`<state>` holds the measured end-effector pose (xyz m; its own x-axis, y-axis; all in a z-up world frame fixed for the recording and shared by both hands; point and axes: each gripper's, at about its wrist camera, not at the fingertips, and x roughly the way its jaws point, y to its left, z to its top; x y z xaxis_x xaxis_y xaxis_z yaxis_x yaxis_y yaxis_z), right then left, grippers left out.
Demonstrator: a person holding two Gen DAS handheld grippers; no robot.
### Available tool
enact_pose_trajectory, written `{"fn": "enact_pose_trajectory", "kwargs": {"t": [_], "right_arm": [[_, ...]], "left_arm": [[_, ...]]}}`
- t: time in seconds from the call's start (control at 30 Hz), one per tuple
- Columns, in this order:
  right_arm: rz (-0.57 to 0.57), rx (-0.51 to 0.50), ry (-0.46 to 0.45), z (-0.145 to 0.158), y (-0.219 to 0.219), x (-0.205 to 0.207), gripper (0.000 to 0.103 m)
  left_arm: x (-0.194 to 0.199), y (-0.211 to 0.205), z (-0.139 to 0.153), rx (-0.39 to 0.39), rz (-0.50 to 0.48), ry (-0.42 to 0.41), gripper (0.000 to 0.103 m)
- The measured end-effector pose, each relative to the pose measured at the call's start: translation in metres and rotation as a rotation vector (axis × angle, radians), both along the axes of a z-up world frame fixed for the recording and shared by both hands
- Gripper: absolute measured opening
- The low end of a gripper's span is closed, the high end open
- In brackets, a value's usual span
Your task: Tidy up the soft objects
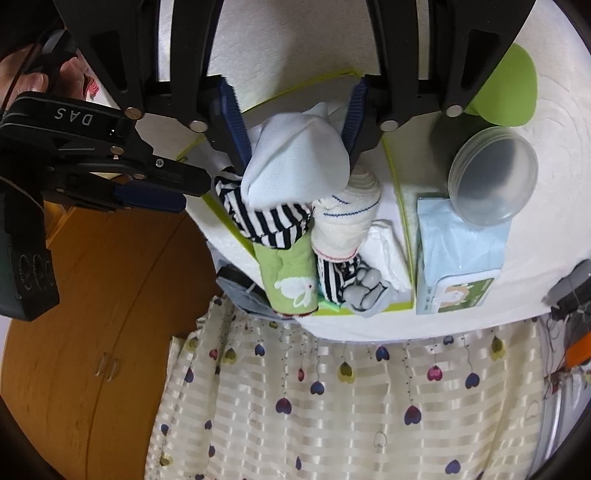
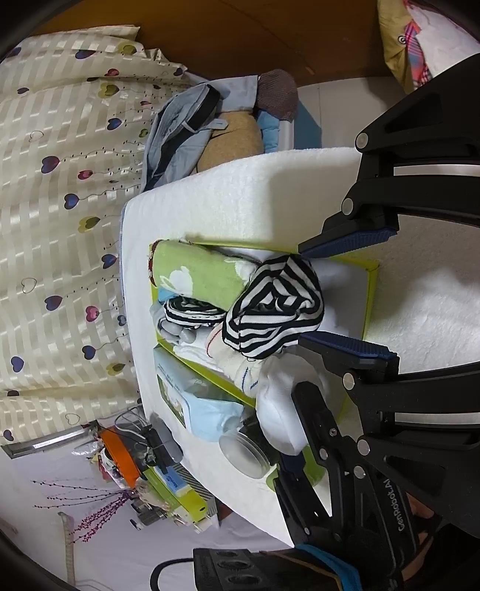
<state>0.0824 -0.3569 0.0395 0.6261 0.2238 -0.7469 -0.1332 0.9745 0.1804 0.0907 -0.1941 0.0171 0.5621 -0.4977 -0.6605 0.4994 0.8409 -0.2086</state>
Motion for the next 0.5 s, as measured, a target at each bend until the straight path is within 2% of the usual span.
{"fn": "enact_pose_trajectory", "kwargs": {"t": [0.13,0.5], "right_arm": [[-0.011,0.001,-0.002,0.001,-0.005,0.0,0.043],[-0.006,-0.001,-0.018,0.009,0.001,-0.006,0.043]], "left_arm": [[-0.006,0.001,0.006,-0.02,-0.01,-0.028,0.058],[-0.016,0.008,0.015,-0.023,0.011,-0.047,0.058]]}}
